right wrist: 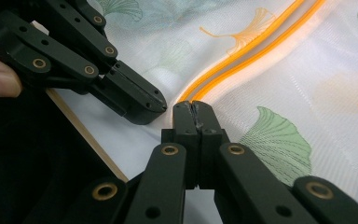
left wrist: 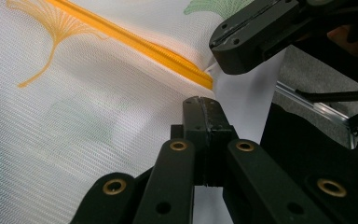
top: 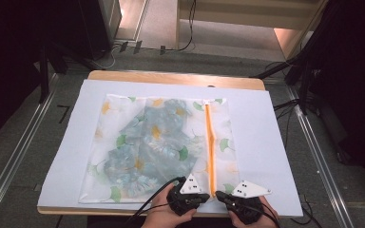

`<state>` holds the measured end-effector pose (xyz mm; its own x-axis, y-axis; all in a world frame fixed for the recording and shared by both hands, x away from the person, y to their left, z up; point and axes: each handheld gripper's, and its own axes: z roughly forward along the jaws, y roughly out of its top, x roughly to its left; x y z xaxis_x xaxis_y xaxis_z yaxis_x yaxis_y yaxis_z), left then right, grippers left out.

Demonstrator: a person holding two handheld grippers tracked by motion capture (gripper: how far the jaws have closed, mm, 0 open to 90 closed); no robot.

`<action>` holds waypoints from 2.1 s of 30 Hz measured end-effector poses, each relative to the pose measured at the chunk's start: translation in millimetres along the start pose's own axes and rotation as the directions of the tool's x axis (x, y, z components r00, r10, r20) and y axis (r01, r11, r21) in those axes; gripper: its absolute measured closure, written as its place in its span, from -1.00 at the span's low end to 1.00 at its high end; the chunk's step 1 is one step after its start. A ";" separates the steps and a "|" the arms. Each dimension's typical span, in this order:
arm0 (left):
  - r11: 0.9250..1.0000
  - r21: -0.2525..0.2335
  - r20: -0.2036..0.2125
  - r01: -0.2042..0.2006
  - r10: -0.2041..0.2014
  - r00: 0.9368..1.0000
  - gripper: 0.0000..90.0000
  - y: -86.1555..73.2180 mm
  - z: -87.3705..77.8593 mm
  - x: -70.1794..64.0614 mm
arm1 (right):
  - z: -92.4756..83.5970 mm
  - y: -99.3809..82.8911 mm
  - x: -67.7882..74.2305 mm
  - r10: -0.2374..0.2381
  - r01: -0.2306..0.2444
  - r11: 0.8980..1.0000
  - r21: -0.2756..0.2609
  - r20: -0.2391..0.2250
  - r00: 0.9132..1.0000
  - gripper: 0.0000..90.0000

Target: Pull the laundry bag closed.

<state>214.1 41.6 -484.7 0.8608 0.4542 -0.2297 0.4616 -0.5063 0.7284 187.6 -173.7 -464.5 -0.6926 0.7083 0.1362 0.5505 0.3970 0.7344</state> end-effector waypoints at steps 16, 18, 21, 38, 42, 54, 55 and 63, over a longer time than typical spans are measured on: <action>1.000 -0.004 -0.001 0.013 -0.013 1.000 1.00 2.0 4.0 -4.9 | -5.8 -1.6 -3.3 0.043 -0.042 0.999 -0.025 0.017 0.999 0.79; 1.000 -0.006 -0.002 0.017 -0.017 1.000 1.00 1.7 4.0 -5.0 | -10.1 -0.8 -9.8 0.066 -0.063 0.996 -0.066 0.038 0.997 0.79; 0.999 -0.007 0.012 0.043 -0.043 0.999 1.00 1.5 3.7 -2.7 | -13.8 -3.3 -20.7 0.120 -0.115 0.990 -0.086 0.058 0.991 0.78; 0.998 -0.001 -0.043 0.060 -0.060 0.997 0.93 10.9 9.9 0.5 | -9.4 -12.1 -14.9 0.056 -0.056 0.998 0.023 -0.007 0.998 1.00; 0.995 0.008 -0.031 0.096 -0.096 0.995 1.00 11.9 9.9 4.2 | -9.8 -9.6 -0.2 -0.073 0.072 0.997 -0.029 -0.017 0.997 0.98; 0.993 0.010 -0.015 0.120 -0.119 0.993 1.00 11.1 8.7 7.5 | 4.4 -12.7 9.8 -0.205 0.204 0.979 0.022 0.042 0.978 0.73; 0.991 0.009 -0.010 0.131 -0.131 0.991 1.00 11.0 8.4 8.6 | 3.9 -12.8 8.9 -0.197 0.196 0.980 0.016 0.041 0.980 0.70; 0.988 0.008 -0.042 0.155 -0.154 0.987 1.00 8.5 -1.3 16.7 | 0.8 -14.6 12.4 -0.284 0.286 0.958 -0.039 0.037 0.958 0.41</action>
<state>232.1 45.8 -481.4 0.7696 0.5570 -0.3121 0.5908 -0.4357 0.6791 171.3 -170.2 -474.1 -0.8025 0.5876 -0.1031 0.3114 0.5599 0.7678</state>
